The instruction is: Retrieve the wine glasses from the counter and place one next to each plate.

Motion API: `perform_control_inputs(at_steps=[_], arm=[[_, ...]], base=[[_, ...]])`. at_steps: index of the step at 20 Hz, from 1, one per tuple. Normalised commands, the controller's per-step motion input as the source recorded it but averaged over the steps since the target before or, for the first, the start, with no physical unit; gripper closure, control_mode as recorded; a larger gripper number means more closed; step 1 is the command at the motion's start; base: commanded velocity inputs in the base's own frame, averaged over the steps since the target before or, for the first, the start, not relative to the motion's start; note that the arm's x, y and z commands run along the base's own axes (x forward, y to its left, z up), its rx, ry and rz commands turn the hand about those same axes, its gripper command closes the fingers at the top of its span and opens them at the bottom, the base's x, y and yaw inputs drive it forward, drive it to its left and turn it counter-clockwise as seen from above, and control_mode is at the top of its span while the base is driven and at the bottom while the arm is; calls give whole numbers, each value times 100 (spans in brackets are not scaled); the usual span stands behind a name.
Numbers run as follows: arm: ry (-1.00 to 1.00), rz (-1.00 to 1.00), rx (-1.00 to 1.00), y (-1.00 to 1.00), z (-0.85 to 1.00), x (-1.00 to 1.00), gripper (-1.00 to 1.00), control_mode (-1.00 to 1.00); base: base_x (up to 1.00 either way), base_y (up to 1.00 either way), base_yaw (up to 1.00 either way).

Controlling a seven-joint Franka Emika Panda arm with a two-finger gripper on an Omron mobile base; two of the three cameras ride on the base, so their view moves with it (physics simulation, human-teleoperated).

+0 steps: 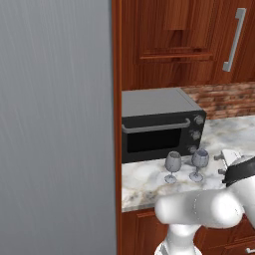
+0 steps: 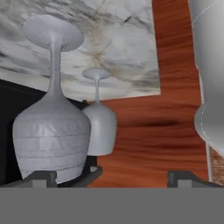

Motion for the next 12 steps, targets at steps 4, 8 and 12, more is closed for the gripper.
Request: perform_control_inputs(at_steps=[4,8,12], arm=[[-3,0,0,0,-18,25,-100,-100],[-7,0,0,0,-7,3,-100,-100],[-3,-1,-1,0,-7,0,-100,-100]], base=[[0,0,0],[0,0,0],[0,0,0]])
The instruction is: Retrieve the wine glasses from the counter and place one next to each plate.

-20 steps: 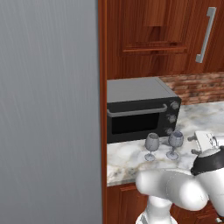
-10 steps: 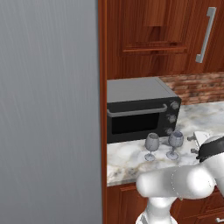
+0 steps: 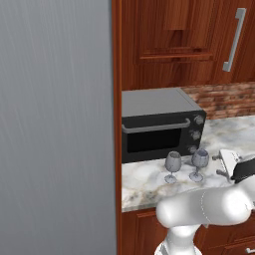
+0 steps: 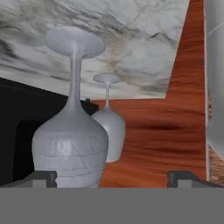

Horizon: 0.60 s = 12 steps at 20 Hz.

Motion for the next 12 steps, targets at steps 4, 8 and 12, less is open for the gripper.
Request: perform_control_inputs(at_steps=[4,8,12], arm=[[0,-8,-9,0,-13,0,-100,-100],[0,-12,-14,0,-8,0,-100,-100],[0,-22,-19,21,-8,2,-100,-100]], base=[[0,0,0],[0,0,0],[0,0,0]])
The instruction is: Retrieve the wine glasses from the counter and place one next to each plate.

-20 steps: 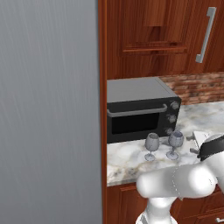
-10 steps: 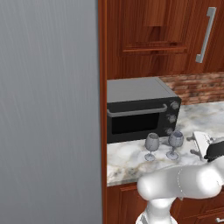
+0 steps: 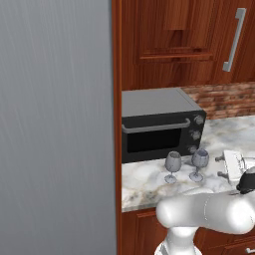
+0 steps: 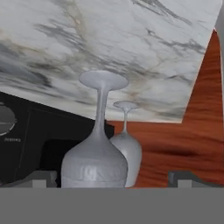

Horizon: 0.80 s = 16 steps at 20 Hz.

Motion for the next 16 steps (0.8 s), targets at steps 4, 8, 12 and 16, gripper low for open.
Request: perform_control_inputs(at_steps=[4,8,12,16], arm=[[0,-22,-17,16,-4,5,-100,-100],[14,-8,-5,11,-10,14,-100,-100],[22,1,0,3,-19,10,-100,-100],[1,3,5,0,-5,3,-100,-100]], base=[[0,0,0],[0,0,0],[0,0,0],[0,0,0]])
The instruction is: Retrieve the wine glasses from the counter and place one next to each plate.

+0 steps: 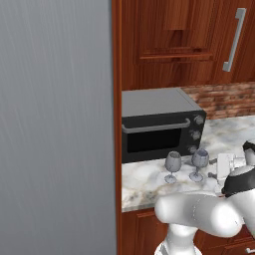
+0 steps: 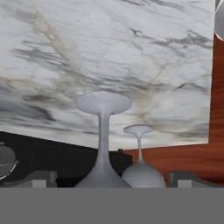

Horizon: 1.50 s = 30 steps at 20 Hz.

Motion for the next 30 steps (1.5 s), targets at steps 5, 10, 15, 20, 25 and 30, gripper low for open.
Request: perform_control_inputs(at_steps=[5,10,15,20,25,30], arm=[[0,0,6,0,-11,0,-100,-100],[1,0,1,3,-13,19,-100,-100],[6,0,0,0,-11,26,-100,-100],[6,0,1,6,-20,19,-100,-100],[4,0,1,8,-20,14,-100,-100],[2,0,3,4,-16,18,-100,-100]], base=[[0,0,0],[0,0,0],[0,0,0],[0,0,0],[0,0,0],[0,0,0]])
